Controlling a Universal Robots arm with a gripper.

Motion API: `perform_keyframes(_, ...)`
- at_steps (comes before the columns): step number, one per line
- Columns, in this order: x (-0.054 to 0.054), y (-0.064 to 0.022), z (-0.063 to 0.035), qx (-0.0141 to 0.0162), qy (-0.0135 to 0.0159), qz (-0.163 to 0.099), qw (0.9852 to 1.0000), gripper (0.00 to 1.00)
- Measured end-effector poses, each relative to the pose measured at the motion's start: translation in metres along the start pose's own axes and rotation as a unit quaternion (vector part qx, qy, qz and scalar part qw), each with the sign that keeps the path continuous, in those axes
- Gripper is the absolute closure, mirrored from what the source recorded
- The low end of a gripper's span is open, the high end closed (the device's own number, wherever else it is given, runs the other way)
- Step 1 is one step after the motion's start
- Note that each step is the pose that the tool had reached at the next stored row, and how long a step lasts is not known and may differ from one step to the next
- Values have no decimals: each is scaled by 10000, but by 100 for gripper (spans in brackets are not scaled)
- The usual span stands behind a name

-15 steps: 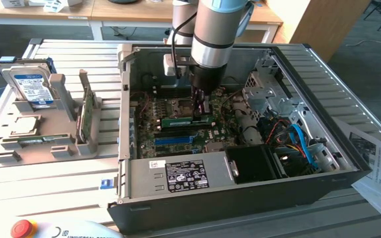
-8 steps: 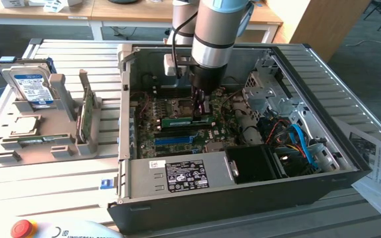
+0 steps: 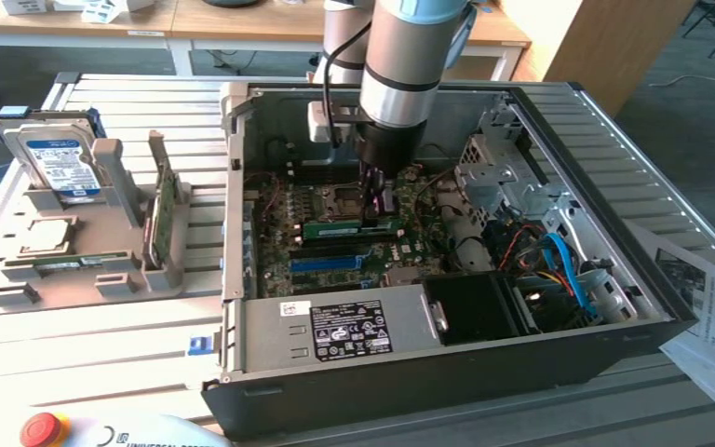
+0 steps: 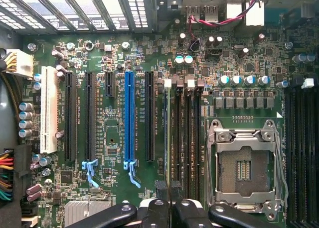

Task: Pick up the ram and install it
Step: 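Insert the ram into the slot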

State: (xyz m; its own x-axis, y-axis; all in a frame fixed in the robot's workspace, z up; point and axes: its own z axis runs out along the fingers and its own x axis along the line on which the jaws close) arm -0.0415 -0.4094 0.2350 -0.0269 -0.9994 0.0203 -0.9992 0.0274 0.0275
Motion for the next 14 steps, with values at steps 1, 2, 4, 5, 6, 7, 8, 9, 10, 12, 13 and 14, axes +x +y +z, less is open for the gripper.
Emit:
perform_keyframes(1,0,-2,1,0,0,0,10000,88)
perform_keyframes(2,0,-3,4,0,-1,-1,10000,88)
perform_keyframes(4,0,-3,8,0,-1,0,10000,88)
perform_keyframes(5,0,-3,9,0,0,0,10000,88)
perform_keyframes(6,0,-3,9,0,0,0,10000,88)
perform_keyframes(7,0,-3,13,0,-1,0,10000,88)
perform_keyframes(8,-1,-4,19,1,-2,0,10000,88)
perform_keyframes(9,-1,-3,21,0,-1,0,10000,88)
perform_keyframes(10,-1,-3,20,0,0,0,10000,88)
perform_keyframes(12,0,-4,20,-1,0,0,10000,88)
perform_keyframes(13,0,-4,20,0,0,0,10000,88)
perform_keyframes(14,0,-3,21,0,0,0,10000,88)
